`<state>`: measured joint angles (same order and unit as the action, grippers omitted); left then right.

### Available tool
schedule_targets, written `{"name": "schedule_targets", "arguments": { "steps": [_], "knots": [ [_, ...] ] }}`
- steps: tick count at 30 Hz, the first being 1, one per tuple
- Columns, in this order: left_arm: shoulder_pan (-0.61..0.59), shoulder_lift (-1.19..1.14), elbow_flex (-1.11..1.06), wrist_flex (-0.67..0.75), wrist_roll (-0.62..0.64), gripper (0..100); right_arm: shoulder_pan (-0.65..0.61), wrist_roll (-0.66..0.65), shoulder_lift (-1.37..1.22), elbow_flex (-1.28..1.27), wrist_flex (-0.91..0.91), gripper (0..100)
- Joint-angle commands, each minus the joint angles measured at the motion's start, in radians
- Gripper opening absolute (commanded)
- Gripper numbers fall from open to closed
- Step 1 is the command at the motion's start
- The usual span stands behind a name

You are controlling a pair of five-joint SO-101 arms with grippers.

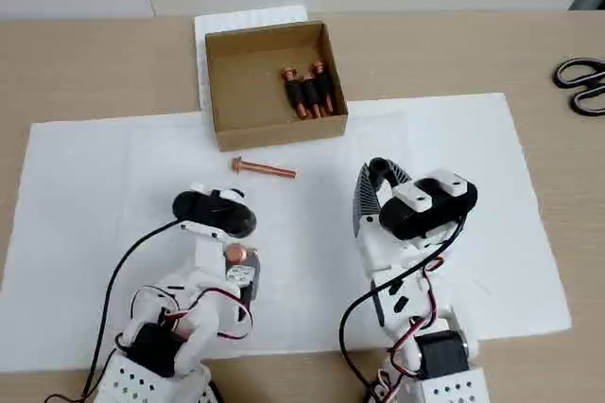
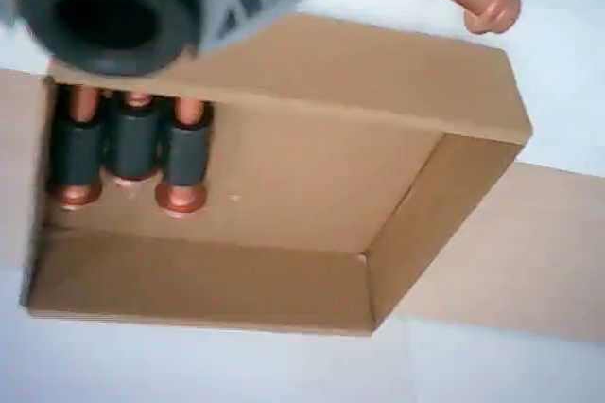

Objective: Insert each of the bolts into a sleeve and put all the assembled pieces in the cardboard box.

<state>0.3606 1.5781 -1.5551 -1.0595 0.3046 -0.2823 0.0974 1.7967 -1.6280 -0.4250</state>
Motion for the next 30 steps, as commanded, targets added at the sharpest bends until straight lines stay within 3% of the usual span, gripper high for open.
{"name": "schedule_targets", "arguments": {
  "steps": [1,5,13,18,30],
  "knots": [
    [-0.014,0.008,0.002,0.051,0.006,1,-0.004,-0.006,0.018,0.017,0.008,0.4],
    [-0.014,0.008,-0.021,0.112,0.006,1,-0.005,-0.006,0.018,0.018,0.008,0.4],
    [-0.008,0.008,-0.012,0.057,0.008,1,-0.005,-0.006,0.018,0.017,0.008,0.4],
    [-0.008,0.005,0.002,0.002,0.008,11,-0.005,-0.005,0.018,0.018,0.008,0.4],
    [-0.063,0.003,0.015,-0.015,0.028,8,-0.005,-0.008,0.018,0.021,0.002,0.4]
  ]
}}
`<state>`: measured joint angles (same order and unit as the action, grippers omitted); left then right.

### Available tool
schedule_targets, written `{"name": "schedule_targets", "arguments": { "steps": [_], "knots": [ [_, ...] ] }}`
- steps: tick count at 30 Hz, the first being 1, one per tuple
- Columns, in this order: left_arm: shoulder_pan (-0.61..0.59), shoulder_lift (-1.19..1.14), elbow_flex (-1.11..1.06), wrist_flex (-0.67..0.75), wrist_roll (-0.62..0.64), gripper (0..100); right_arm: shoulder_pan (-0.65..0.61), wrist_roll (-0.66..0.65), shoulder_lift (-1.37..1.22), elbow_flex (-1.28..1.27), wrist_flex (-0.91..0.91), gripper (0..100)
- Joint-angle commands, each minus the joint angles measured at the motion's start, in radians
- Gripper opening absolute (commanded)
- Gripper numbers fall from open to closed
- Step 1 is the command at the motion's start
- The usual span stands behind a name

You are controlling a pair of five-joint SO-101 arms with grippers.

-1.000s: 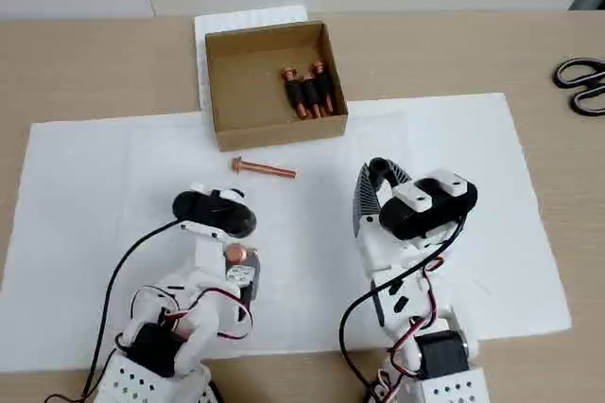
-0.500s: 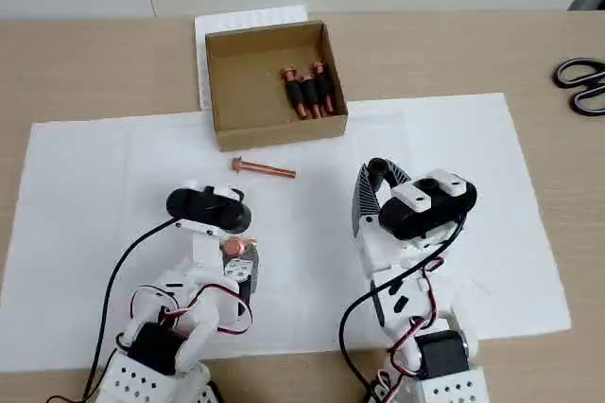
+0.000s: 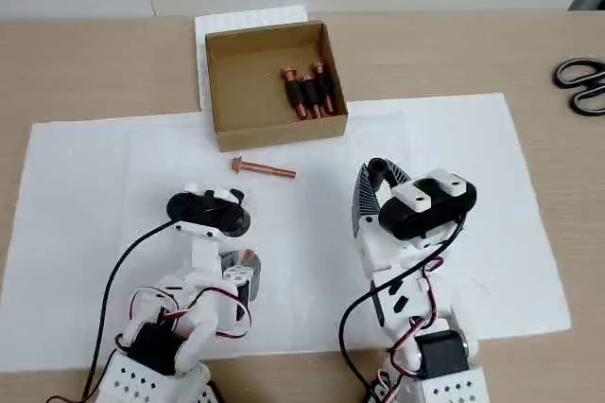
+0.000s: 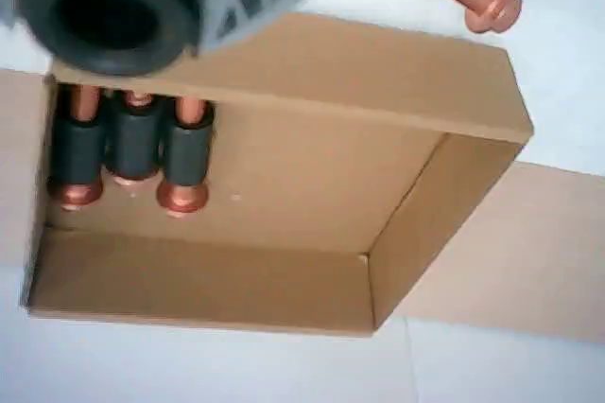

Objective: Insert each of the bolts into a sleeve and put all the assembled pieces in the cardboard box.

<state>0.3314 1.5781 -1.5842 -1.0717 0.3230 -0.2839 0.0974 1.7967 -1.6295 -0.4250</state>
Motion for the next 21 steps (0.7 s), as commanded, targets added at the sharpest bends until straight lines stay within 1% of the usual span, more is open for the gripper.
{"name": "schedule_targets", "arguments": {
  "steps": [1,5,8,11,15,17,21],
  "knots": [
    [-0.040,0.003,0.044,-0.005,0.009,8,-0.004,-0.008,0.018,0.023,0.001,0.4],
    [-0.035,0.008,0.062,0.000,0.009,8,-0.004,-0.006,0.018,0.023,-0.001,0.4],
    [0.002,0.005,0.157,-0.005,0.009,8,0.001,-0.008,0.018,0.023,-0.001,0.4],
    [0.006,0.003,0.223,-0.015,0.009,8,0.004,-0.009,0.018,0.025,0.002,0.4],
    [0.020,-0.012,0.305,-0.160,0.011,3,-0.002,-0.009,0.018,0.025,-0.001,0.4],
    [0.058,-0.060,0.329,-0.152,0.025,0,-0.004,-0.008,0.018,0.025,-0.001,0.4],
    [0.066,-0.241,0.354,-0.092,0.023,2,-0.004,-0.009,0.018,0.025,-0.001,0.4]
  ]
}}
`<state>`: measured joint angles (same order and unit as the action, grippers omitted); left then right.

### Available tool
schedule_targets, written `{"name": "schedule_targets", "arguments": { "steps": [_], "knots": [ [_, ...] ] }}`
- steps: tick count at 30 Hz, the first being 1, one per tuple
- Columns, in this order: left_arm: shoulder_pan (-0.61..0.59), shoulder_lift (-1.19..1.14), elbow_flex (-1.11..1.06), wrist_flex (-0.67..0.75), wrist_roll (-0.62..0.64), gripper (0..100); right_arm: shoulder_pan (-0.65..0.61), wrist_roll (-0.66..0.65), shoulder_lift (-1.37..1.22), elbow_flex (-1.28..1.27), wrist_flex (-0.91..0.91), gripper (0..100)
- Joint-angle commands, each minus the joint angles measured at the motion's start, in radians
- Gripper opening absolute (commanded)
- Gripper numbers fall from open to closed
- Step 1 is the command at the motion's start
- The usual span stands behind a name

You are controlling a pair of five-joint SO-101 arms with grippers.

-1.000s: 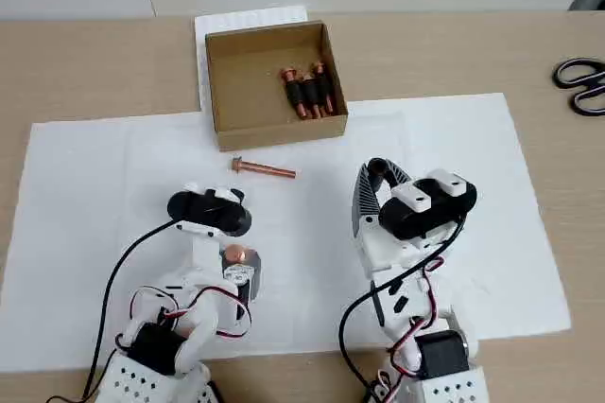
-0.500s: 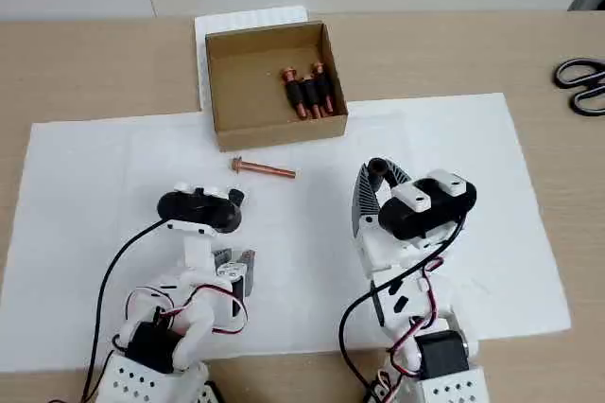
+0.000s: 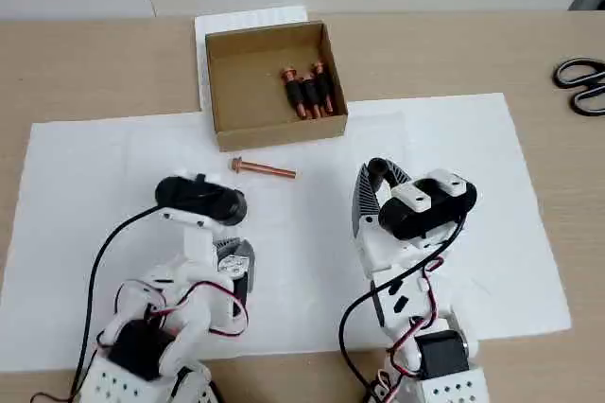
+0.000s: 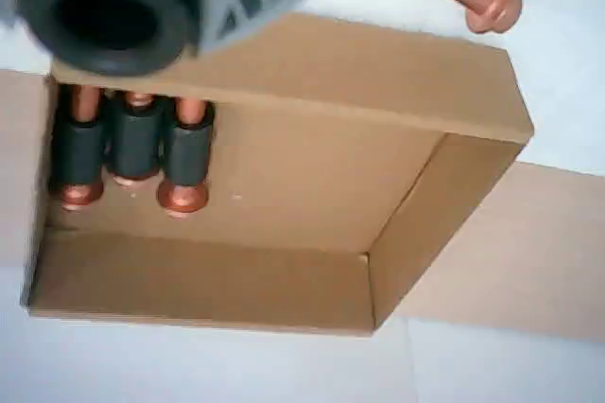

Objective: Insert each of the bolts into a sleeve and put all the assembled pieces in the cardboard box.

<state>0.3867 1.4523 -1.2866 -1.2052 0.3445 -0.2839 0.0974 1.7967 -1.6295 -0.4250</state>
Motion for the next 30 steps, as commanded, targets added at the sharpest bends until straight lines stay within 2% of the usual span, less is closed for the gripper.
{"name": "schedule_targets", "arguments": {
  "steps": [1,5,10,22,30],
  "knots": [
    [0.011,-0.173,0.070,0.054,0.002,3,-0.002,-0.009,0.018,0.025,-0.001,0.4],
    [0.009,-0.407,0.145,0.086,-0.003,4,0.004,-0.011,0.018,0.025,-0.002,0.4],
    [0.014,-0.611,0.260,0.054,-0.003,4,0.004,-0.008,0.018,0.025,-0.002,0.4],
    [0.006,-0.919,0.364,0.035,-0.005,4,0.039,-0.009,0.018,0.025,0.005,0.4],
    [-0.058,-0.982,0.389,0.035,-0.066,5,0.096,-0.009,0.018,0.018,-0.001,0.4]
  ]
}}
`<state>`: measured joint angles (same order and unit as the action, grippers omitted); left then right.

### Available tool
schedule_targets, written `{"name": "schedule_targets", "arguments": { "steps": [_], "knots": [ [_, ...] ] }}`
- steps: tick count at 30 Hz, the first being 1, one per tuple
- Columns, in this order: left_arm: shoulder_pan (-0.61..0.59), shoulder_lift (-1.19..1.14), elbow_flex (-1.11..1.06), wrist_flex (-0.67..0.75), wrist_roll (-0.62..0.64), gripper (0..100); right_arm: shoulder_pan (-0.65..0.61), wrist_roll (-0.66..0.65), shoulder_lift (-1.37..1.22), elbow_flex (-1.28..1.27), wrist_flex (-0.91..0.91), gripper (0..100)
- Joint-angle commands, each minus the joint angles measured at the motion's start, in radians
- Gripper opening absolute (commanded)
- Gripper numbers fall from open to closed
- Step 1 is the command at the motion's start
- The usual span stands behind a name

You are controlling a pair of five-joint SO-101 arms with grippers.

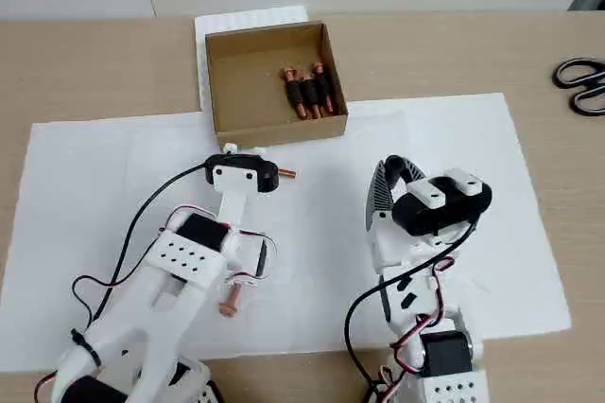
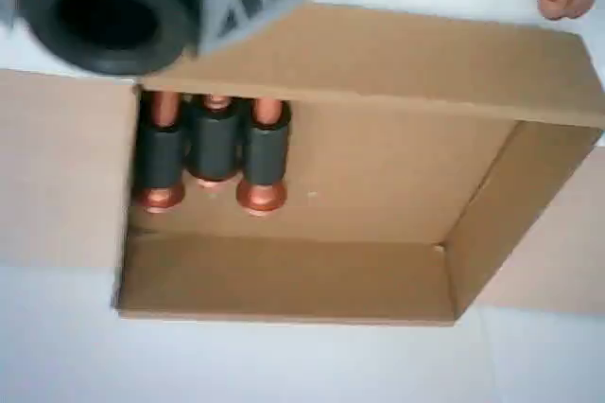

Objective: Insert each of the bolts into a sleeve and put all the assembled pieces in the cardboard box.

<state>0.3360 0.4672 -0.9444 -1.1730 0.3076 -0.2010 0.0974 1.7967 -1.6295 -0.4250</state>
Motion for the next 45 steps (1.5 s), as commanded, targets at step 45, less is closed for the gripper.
{"name": "schedule_targets", "arguments": {
  "steps": [45],
  "knots": [
    [0.043,-0.003,0.016,0.046,-0.038,10,0.012,-0.009,0.018,0.025,0.008,0.4]
  ]
}}
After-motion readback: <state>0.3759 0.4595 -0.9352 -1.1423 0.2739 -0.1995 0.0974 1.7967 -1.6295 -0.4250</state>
